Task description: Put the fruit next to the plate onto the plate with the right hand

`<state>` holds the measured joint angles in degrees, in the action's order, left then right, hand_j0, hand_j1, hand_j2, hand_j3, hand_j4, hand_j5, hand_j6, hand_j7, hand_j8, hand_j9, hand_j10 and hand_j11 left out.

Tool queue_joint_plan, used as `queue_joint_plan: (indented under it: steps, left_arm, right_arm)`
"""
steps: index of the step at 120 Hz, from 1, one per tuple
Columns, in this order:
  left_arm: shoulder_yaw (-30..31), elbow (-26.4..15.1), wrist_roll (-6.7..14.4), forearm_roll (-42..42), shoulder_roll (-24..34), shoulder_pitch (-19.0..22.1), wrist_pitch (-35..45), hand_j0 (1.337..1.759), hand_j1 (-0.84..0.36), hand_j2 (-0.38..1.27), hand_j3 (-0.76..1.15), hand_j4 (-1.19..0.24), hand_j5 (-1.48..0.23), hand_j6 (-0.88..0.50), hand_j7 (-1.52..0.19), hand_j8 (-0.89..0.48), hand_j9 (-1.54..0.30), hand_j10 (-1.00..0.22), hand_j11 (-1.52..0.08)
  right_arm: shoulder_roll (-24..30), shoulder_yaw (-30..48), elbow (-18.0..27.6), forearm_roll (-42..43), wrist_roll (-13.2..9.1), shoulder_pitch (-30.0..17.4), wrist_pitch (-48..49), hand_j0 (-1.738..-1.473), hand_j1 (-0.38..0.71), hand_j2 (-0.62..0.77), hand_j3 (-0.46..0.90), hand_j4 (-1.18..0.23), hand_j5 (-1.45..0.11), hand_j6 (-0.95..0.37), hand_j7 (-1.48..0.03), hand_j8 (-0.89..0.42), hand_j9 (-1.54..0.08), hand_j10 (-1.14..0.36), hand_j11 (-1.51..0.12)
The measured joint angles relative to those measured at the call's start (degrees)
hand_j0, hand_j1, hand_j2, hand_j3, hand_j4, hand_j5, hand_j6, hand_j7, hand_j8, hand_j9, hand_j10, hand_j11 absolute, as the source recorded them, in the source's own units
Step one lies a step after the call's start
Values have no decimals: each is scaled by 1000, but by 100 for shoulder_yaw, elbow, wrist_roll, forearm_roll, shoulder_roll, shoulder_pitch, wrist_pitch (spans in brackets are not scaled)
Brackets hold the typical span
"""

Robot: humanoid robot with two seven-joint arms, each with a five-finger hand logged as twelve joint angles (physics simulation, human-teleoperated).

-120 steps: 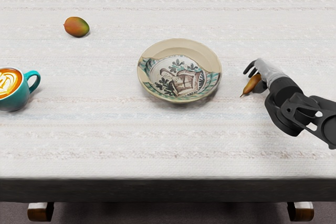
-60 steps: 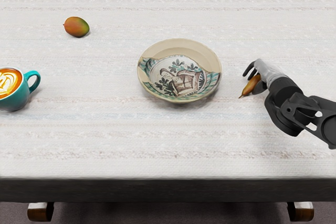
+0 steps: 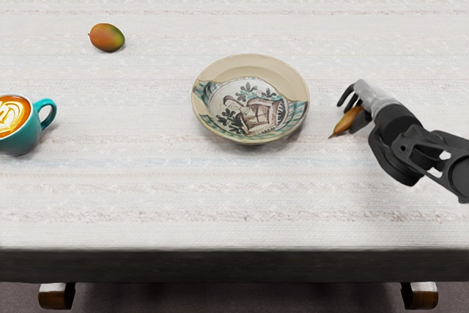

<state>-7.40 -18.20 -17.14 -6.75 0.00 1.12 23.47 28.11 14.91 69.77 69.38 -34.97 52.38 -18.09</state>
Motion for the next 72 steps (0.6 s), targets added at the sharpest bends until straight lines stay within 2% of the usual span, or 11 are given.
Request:
queue_joint_plan:
  steps: [40,72]
  left_arm:
    - [0,0,0,0,0,-4,0,1658,349,0,0,0,0,0,0,0,0,0,0]
    - [1,0,0,0,0,-6,0,1658,349,0,0,0,0,0,0,0,0,0,0]
  right_arm:
    - [97,29,3,-984,7,413,32,-1658,243,331,0,-632,-853,-737,-837,-461,-869,-562,-878]
    - [93,177,15,-1626,6,855,357,-1658,260,335,0,-639,-866,-675,-848,-434,-862,-535,-874]
